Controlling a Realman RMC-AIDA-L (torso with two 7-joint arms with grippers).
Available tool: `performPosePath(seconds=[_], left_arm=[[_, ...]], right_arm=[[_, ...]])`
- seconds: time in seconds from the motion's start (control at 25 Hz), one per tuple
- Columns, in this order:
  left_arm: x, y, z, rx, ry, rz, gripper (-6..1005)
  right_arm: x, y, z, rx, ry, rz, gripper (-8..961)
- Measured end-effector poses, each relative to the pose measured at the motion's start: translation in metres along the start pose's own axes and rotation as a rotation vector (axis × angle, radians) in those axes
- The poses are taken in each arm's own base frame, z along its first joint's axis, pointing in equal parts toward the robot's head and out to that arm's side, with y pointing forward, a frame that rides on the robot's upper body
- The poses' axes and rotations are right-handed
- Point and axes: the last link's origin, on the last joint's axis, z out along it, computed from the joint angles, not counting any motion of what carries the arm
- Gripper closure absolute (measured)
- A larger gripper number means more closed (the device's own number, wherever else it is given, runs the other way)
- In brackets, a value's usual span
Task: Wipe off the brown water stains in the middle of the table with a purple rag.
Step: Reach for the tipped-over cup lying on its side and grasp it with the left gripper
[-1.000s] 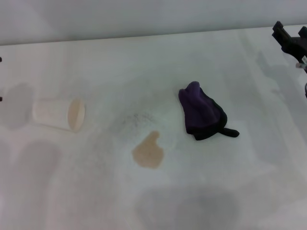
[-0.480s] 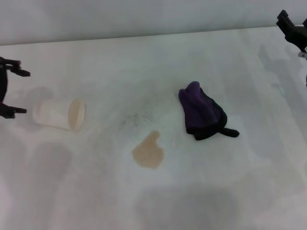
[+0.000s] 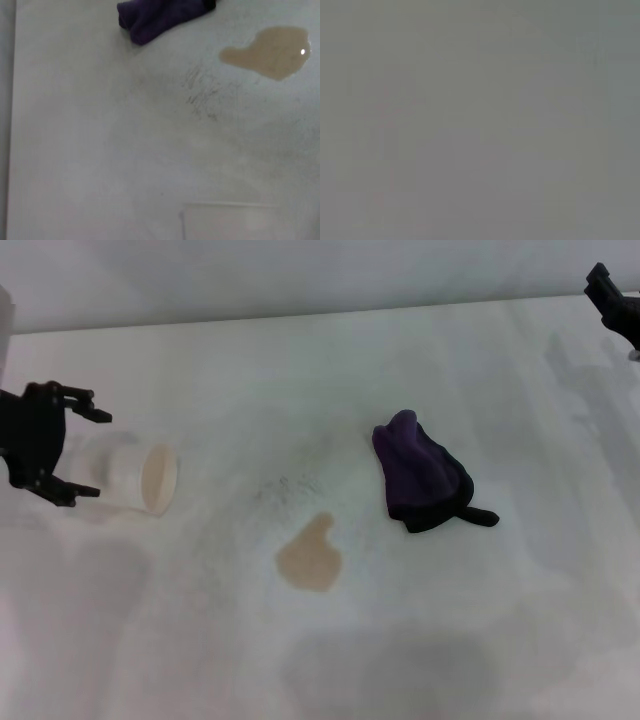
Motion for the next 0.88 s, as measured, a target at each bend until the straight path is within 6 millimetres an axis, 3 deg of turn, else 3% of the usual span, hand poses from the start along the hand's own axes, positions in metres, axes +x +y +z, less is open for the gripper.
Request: performPosePath(seconds=[0.6, 0.88], left_arm=[[-0.009, 0.019, 0.041, 0.002, -0.026, -0.010, 128], [-0.012, 0.021, 0.045, 0.028, -0.025, -0.031, 137]], right_arm=[[0.002, 0.001, -0.001, -0.002, 0.001, 0.012, 98], [0.002, 0.002, -0.002, -0.004, 0.002, 0.014, 98]])
